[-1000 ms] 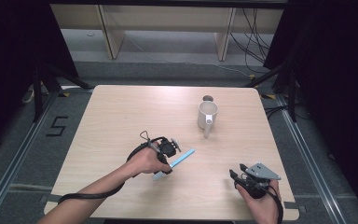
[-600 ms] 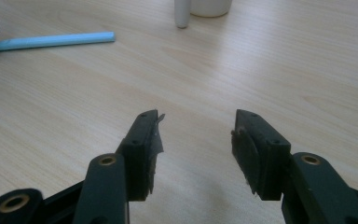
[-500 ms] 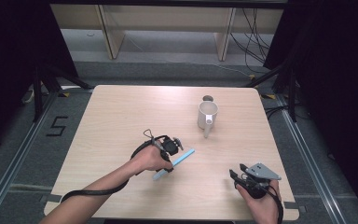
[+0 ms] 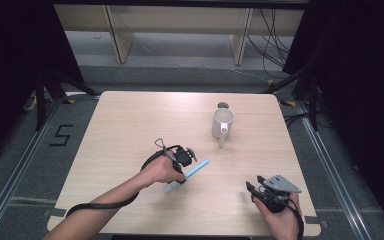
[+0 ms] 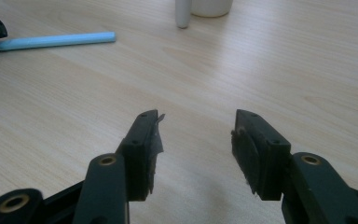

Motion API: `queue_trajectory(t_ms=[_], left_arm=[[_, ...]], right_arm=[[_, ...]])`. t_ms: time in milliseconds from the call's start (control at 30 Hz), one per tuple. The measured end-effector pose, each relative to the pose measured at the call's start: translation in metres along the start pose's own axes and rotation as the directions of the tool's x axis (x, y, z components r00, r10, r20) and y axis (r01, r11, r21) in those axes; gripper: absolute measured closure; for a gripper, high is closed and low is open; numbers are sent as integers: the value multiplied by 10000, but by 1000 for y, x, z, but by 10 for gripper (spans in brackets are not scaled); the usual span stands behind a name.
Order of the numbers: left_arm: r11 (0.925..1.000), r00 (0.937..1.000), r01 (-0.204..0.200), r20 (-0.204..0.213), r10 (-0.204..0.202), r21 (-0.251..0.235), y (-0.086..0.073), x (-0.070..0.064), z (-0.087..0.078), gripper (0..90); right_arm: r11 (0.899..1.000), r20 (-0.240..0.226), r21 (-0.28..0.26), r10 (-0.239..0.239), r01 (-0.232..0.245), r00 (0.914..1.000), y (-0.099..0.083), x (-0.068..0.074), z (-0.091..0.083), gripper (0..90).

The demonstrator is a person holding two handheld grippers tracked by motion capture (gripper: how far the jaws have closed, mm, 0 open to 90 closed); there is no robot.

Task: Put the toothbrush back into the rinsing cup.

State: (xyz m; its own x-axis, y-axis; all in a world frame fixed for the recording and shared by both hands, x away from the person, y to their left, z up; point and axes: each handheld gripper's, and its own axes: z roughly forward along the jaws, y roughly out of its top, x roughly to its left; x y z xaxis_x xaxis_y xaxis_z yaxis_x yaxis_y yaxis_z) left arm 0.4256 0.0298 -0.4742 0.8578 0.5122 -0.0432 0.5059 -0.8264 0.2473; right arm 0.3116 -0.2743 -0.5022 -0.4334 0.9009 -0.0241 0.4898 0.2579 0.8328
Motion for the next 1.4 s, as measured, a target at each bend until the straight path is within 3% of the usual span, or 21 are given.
queue_trajectory(t_ms=[133,200,267,367,400,433,533,567,733,767,900,967,1100,1133,1200,1233,1267,1400], left_arm=[[10000,10000,14,15,-14,4,0,0,2,716],[10000,10000,-21,4,21,75,0,1,2,722],[9998,9999,-155,-40,156,104,0,1,4,726],[9994,9995,-305,-41,306,140,0,1,3,733],[9991,9992,-392,-67,393,153,0,1,3,737],[9990,9991,-420,-76,421,155,0,1,4,744],[9988,9990,-443,-85,445,209,0,2,3,766],[9987,9988,-472,-94,474,209,0,3,3,773],[9982,9985,-538,-101,541,258,0,3,3,787],[9969,9970,-766,-93,768,156,0,4,3,789],[9942,9947,-1027,-65,1030,325,-1,5,2,794],[9936,9939,-1104,-31,1105,218,-2,6,3,841],[9932,9935,-1134,111,1131,248,-2,8,3,841],[9927,9931,-1173,100,1170,272,-2,8,3,841],[9907,9913,-1319,64,1318,323,-1,8,3,841],[9900,9907,-1360,66,1359,362,-1,8,3,841],[9904,9911,-1334,70,1333,356,-1,7,3,841],[9864,9873,-1590,-1,1591,424,-1,7,2,843]], right_arm=[[9997,-106,126,216,-215,9997,0,1,0,514],[10000,-5,-3,-12,12,10000,0,0,0,515],[9997,-98,102,216,-215,9997,0,1,0,514],[9999,-79,59,161,-160,9998,0,1,0,514],[9997,5,-66,-214,214,9998,0,-2,0,514],[9997,-9,-44,-236,236,9997,0,-2,0,514],[9997,-12,-25,-235,235,9997,0,-2,0,514],[9999,-65,45,142,-142,9999,0,1,0,514],[10000,-98,87,-31,32,9999,1,0,0,514],[9999,-126,131,90,-89,9999,0,1,0,514],[9999,-102,100,-23,24,9999,1,0,0,514],[9999,-105,112,11,-10,9999,1,0,0,514],[9999,-130,63,-99,100,9999,0,-1,1,514],[9998,-94,155,143,-141,9999,0,1,0,514],[9998,-151,169,141,-139,9998,0,2,0,514],[9995,1,-28,-306,306,9995,1,-2,1,514],[9995,-5,-32,-307,307,9995,1,-2,1,514],[9996,-136,202,197,-195,9997,0,2,0,514]])
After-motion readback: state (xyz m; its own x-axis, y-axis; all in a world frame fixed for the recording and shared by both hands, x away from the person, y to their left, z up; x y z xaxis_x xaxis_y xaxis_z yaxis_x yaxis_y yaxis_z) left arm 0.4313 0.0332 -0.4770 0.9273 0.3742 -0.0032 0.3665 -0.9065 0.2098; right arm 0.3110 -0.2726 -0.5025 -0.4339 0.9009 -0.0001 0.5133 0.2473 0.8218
